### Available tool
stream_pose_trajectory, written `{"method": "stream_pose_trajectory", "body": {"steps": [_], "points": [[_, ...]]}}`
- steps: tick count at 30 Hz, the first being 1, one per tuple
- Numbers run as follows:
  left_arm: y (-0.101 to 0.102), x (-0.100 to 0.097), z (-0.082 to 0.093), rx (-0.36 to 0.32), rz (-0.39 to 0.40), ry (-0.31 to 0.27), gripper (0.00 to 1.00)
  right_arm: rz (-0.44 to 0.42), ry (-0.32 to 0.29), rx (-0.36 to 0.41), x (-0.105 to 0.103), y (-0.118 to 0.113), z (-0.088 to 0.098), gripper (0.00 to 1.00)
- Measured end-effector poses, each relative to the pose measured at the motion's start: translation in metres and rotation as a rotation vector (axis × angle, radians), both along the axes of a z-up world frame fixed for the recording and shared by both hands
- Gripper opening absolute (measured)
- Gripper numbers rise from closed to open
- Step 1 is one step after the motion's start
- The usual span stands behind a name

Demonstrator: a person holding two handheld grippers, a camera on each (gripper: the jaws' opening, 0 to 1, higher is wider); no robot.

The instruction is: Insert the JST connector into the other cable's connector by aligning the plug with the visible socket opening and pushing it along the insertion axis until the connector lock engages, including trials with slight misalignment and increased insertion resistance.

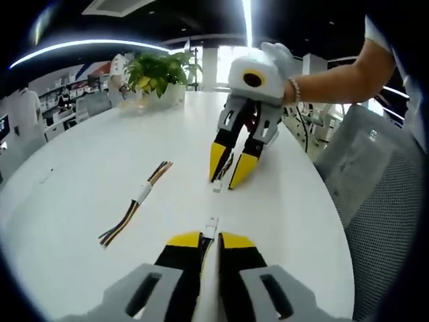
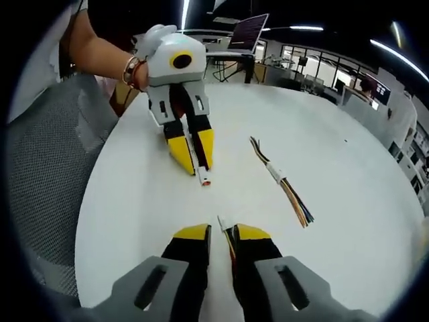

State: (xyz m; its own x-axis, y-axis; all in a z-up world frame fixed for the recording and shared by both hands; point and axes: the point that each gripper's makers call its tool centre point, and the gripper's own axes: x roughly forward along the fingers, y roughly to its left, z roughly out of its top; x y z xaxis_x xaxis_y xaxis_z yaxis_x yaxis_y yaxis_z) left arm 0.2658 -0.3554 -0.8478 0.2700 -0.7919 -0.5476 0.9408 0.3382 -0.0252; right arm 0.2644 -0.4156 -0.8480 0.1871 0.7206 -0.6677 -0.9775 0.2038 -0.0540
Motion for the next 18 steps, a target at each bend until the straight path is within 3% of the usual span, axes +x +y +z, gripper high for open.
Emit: {"method": "stream_pose_trajectory", "body": {"steps": [10,18], "points": [[-0.0004,0.0012,0.0011,-0.021,-0.020,0.010,0.01,0.019,0.032,0.046,0.0002,0.0008,-0.0005,0.07],[0.0003,-0.0004,0.0012,-0.027,-0.024,0.007,0.01,0.005,0.012,0.055,0.0018,0.0013,-0.0014,0.04]]}}
